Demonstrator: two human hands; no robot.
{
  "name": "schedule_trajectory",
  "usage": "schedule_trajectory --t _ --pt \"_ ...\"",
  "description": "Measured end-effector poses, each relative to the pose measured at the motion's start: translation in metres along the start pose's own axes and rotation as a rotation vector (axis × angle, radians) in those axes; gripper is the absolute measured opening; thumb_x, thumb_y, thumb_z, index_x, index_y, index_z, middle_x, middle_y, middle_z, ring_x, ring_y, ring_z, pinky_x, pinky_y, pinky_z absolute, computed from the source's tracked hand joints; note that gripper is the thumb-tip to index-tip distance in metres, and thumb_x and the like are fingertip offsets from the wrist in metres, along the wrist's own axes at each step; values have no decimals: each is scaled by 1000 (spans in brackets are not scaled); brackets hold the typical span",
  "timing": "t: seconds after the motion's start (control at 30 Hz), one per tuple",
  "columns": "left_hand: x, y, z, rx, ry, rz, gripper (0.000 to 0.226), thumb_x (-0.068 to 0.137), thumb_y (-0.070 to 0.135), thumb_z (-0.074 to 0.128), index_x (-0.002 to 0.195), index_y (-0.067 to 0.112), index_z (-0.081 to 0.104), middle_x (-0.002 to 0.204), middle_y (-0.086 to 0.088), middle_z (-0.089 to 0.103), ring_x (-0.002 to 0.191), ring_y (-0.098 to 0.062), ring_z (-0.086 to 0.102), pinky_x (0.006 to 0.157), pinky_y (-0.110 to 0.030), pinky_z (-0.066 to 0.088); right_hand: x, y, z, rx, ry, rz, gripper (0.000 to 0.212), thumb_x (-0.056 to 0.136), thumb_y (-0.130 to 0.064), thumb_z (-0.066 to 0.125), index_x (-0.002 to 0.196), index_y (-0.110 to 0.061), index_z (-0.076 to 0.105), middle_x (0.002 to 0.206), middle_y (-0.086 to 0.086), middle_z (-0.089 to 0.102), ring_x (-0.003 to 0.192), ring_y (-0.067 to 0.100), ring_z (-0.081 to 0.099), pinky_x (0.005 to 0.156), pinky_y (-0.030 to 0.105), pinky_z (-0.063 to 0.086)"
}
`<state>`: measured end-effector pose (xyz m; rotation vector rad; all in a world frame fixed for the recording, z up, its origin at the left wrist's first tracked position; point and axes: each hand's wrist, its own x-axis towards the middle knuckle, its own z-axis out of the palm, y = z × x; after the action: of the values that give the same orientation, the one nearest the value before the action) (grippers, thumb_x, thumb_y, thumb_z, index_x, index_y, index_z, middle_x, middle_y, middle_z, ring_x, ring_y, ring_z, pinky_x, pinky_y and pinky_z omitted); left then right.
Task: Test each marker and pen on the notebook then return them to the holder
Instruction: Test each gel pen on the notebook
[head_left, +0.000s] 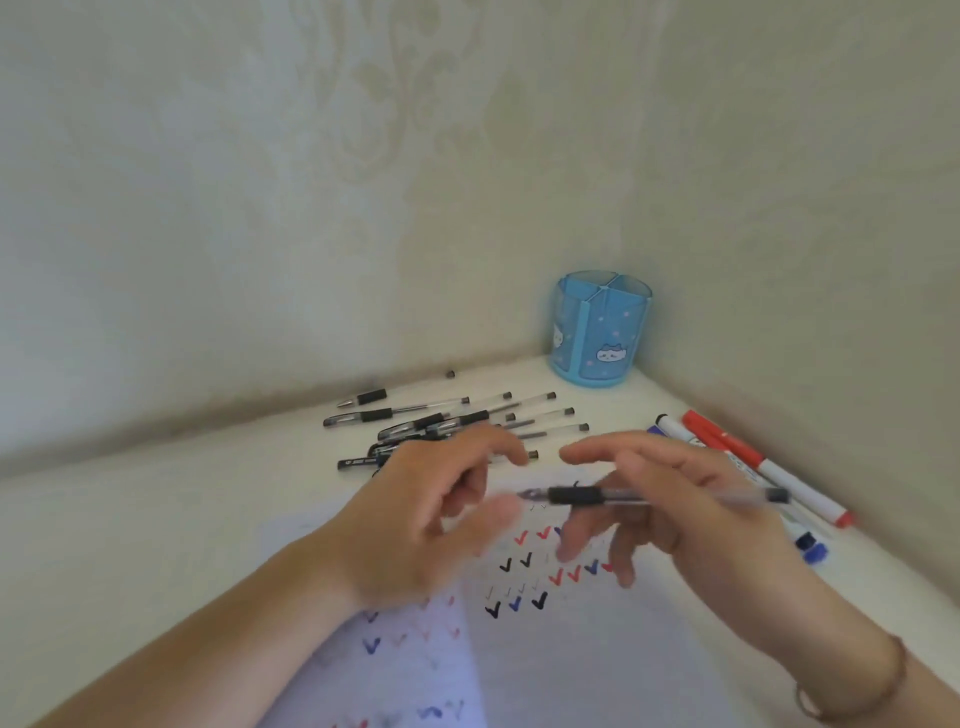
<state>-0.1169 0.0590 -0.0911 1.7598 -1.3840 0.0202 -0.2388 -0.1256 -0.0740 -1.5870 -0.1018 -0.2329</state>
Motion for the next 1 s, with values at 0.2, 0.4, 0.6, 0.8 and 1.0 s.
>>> schedule_trajectory --t 0.2,0.4,0.6,0.8,1.0 --pt "3 -14 -5 -34 21 -116 44 82 -9 27 109 26 35 88 -2 42 77 -20 38 68 -21 37 2 23 0 -286 83 215 36 75 -16 79 52 -10 52 40 4 56 31 15 38 36 16 28" --pt "7 -17 3 -25 -36 -127 61 94 -12 39 128 38 34 114 11 55 91 -16 60 80 -14 43 4 30 2 -426 259 161 45 78 3 69 46 -7 40 39 1 34 34 9 30 38 17 24" --pt "4 -20 4 -138 21 -187 62 86 1 68 122 45 45 105 17 71 90 -4 71 86 -13 50 4 33 2 -529 227 148 40 76 -1 69 51 1 39 40 -4 42 36 1 38 42 19 29" --pt "5 -16 3 -150 28 -229 35 76 8 79 99 29 62 92 12 76 83 0 72 81 -10 50 4 32 1 -593 199 135 32 71 -11 66 56 -1 40 41 -2 42 46 12 34 47 27 30" --pt "4 -19 3 -29 24 -171 16 78 40 75 88 29 71 78 8 70 67 -8 67 68 -15 51 5 31 1 -440 284 129 41 78 -10 74 53 -4 43 44 7 40 41 10 35 44 19 32"
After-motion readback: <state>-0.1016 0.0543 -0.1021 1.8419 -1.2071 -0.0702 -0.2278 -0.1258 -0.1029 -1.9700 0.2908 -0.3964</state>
